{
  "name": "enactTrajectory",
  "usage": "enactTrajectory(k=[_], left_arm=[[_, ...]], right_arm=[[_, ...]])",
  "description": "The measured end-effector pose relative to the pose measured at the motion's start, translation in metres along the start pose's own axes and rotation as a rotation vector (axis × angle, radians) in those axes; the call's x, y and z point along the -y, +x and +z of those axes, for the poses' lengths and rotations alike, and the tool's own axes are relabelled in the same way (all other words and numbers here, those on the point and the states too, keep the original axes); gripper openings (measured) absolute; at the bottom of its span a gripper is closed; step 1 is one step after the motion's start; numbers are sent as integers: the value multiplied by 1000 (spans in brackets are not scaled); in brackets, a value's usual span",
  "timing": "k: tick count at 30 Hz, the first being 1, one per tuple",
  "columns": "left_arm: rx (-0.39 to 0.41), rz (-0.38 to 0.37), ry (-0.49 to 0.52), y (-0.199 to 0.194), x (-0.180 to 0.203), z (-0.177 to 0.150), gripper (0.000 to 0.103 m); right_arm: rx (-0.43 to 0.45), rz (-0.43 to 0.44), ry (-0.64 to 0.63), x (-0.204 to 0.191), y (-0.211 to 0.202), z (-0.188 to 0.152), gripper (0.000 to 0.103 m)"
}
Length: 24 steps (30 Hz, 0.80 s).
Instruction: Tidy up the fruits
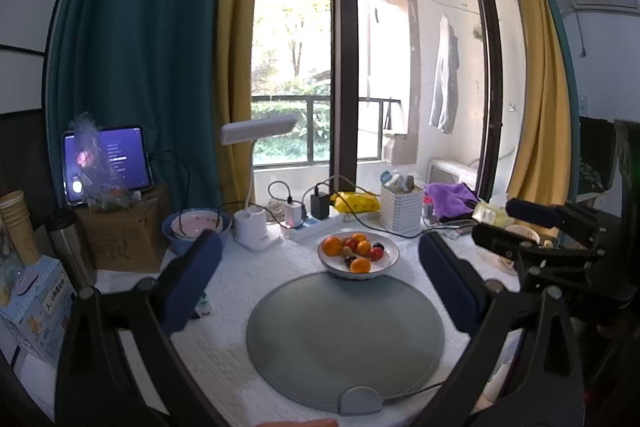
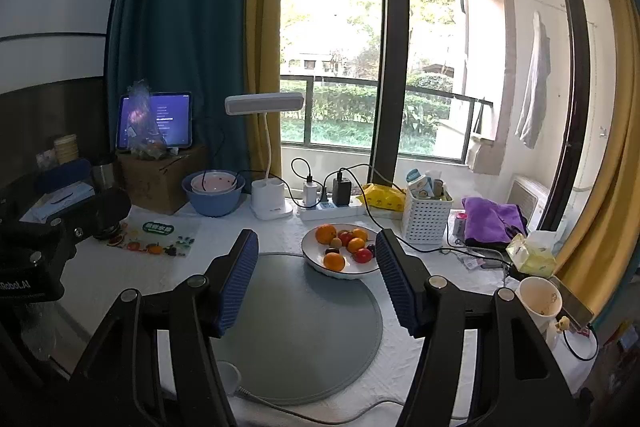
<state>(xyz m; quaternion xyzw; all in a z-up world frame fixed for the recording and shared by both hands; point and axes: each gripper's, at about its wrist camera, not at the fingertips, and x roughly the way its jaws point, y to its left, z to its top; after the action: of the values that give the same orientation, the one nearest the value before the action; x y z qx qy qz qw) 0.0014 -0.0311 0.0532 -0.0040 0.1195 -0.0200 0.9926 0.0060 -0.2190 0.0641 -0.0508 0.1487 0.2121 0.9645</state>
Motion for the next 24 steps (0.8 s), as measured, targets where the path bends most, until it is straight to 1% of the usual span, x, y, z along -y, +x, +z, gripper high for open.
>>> enactTrajectory(k=[24], left_arm=[[-2, -5, 5, -2, -1, -2, 100]], right_arm=[[-5, -3, 7, 2, 0, -2, 64]])
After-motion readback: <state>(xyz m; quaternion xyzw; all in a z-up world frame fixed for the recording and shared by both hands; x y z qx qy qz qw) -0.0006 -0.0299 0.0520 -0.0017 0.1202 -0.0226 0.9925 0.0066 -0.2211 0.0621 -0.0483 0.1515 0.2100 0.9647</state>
